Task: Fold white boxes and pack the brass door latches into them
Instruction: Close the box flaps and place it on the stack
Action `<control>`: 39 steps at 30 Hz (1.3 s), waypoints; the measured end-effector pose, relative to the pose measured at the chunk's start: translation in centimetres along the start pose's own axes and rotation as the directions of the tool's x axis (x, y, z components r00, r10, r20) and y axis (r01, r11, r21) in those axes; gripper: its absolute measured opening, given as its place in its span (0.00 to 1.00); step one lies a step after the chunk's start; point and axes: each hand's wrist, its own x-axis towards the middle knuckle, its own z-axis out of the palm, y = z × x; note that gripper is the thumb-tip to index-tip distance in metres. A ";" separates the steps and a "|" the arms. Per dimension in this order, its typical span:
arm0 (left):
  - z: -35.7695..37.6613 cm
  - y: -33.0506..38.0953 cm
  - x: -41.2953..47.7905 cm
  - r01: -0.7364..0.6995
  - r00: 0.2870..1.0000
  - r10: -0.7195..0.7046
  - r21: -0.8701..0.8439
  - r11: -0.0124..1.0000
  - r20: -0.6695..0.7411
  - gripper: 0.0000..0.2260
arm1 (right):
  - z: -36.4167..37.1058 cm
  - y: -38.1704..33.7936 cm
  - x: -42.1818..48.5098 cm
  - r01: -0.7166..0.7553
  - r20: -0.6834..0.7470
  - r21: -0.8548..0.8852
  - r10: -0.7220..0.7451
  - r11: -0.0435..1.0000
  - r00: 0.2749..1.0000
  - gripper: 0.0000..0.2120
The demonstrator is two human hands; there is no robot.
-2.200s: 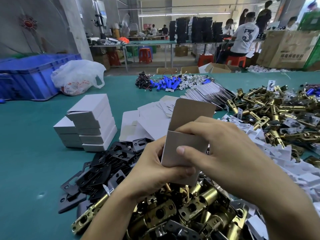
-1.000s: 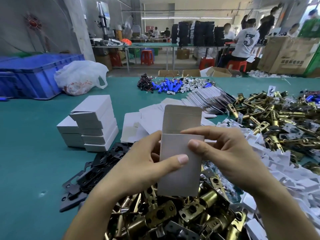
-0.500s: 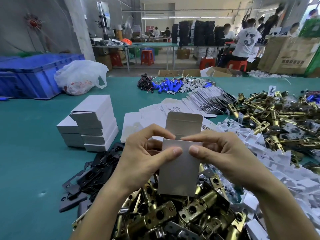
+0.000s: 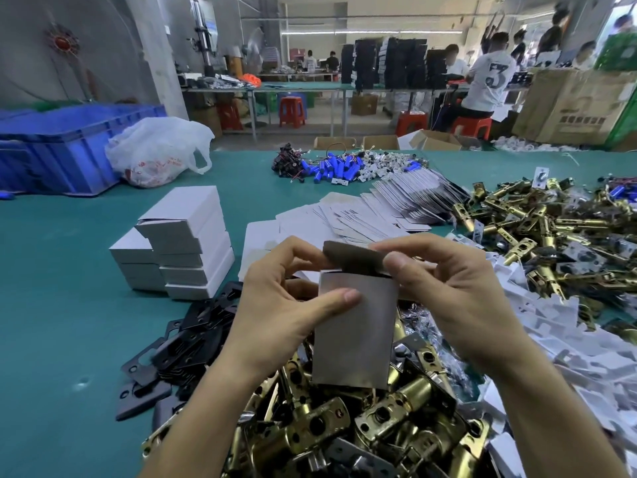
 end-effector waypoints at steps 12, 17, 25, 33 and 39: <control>-0.3 -0.2 0.0 0.009 0.999 -0.009 0.010 1.000 0.050 0.21 | 0.5 -0.6 0.1 -0.026 -0.012 -0.127 0.025 0.992 1.000 0.14; 0.0 0.3 -0.3 -0.018 0.998 0.016 0.040 0.999 0.059 0.15 | 0.8 -0.7 0.1 0.028 -0.049 -0.234 -0.040 0.972 0.998 0.09; 0.7 1.0 0.0 -0.022 0.999 0.024 0.054 0.998 -0.036 0.05 | 1.3 -0.6 0.2 0.042 -0.096 -0.224 -0.065 0.974 0.993 0.05; 0.7 0.9 -0.2 -0.042 0.999 0.042 0.022 0.999 0.002 0.06 | 0.4 -0.8 0.2 0.010 -0.014 -0.184 -0.013 0.983 1.000 0.09; 0.2 0.1 -0.4 -0.009 0.999 0.010 -0.025 1.000 0.047 0.10 | -0.8 -0.1 0.1 -0.060 0.135 -0.129 0.077 0.990 0.988 0.11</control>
